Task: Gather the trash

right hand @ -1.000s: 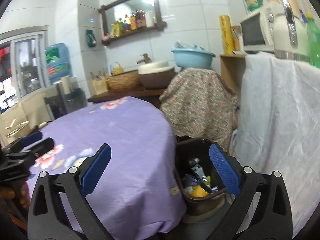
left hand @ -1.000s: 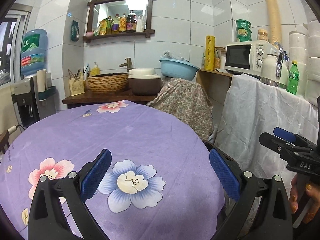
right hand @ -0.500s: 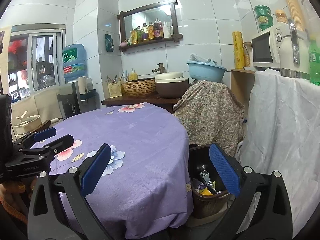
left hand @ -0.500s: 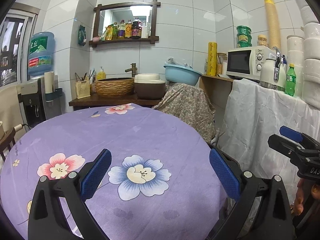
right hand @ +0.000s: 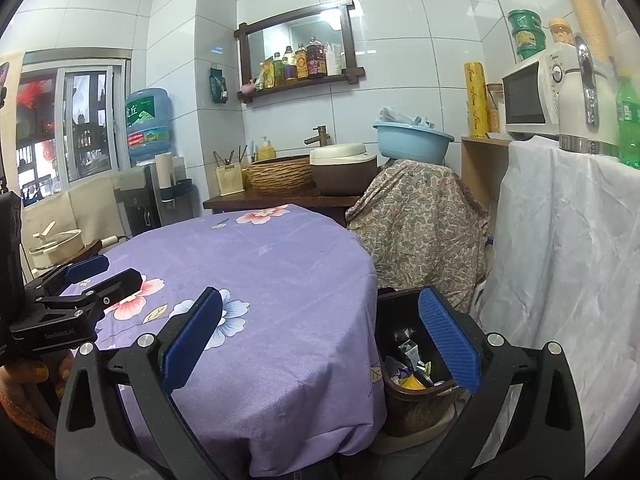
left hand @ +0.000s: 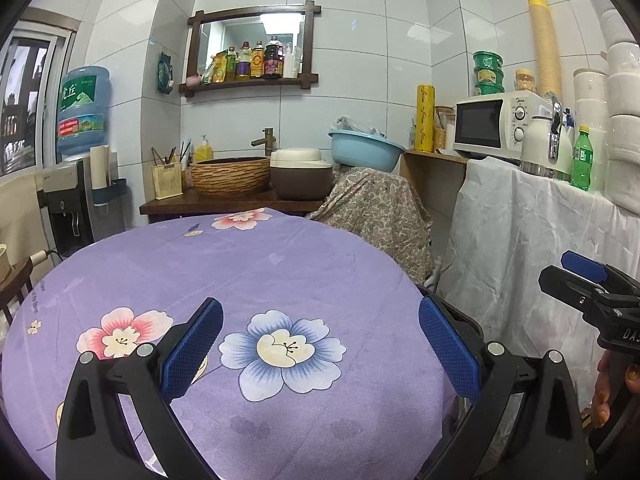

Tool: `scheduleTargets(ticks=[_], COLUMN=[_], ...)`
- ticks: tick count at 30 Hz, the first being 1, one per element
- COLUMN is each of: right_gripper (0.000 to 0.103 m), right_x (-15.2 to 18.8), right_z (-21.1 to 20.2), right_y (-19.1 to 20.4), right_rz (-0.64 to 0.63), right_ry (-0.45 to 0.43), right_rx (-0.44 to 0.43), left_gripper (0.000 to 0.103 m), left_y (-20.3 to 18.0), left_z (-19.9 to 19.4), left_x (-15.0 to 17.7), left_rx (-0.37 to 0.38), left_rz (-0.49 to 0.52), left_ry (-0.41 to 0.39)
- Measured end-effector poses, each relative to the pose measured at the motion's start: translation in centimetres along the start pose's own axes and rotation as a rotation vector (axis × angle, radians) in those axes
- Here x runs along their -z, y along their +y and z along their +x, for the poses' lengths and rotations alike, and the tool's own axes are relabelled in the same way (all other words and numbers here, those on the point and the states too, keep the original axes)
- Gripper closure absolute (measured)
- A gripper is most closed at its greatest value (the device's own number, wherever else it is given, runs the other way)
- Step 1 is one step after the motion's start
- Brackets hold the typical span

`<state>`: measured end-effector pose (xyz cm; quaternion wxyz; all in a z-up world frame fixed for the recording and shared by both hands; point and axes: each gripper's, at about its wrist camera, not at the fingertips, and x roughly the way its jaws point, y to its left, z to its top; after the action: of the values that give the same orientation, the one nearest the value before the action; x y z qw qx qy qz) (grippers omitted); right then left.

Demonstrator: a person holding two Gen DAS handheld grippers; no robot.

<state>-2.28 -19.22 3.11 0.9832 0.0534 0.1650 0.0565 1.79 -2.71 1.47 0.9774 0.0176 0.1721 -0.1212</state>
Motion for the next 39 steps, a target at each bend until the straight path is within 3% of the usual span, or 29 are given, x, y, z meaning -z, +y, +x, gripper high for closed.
scheduleTargets(ticks=[39], right_gripper=[0.006], right_x=[0.41], right_z=[0.06], right_y=[0.05], right_rz=[0.011], right_ry=[0.01], right_rx=[0.001], left_gripper=[0.006], left_y=[-0.83], left_z=[0.08], left_x=[0.2], left_rx=[0.014], left_rz=[0.011], left_ry=[0.012])
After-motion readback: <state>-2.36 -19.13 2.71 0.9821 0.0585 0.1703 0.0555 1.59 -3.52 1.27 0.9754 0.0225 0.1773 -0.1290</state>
